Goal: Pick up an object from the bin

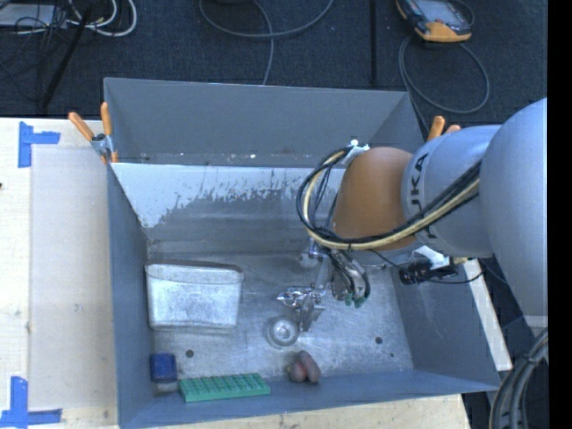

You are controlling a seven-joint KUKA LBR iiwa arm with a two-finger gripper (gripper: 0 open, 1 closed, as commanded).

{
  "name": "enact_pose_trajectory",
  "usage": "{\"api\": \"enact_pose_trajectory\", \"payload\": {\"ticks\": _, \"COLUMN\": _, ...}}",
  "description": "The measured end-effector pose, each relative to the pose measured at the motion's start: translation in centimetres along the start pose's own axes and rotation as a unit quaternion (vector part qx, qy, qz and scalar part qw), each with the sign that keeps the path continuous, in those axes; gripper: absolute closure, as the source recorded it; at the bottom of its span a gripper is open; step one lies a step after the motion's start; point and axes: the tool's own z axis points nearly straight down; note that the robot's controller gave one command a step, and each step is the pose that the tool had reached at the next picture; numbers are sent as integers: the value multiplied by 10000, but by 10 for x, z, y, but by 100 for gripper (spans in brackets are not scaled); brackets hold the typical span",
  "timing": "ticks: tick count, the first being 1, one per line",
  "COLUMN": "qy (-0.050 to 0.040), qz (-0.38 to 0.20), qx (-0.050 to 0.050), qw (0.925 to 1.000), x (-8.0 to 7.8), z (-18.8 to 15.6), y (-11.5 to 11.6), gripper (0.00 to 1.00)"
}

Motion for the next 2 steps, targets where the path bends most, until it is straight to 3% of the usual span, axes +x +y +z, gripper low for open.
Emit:
{"api": "enact_pose_trajectory", "payload": {"ticks": 1, "qy": -31, "qz": -11, "qx": -9, "qw": 10000, "x": -2, "z": -2, "y": 1, "gripper": 100}}
{"api": "enact_pose_trajectory", "payload": {"ticks": 2, "qy": 3, "qz": -35, "qx": -3, "qw": 10000, "x": -3, "z": -30, "y": 1, "gripper": 100}}
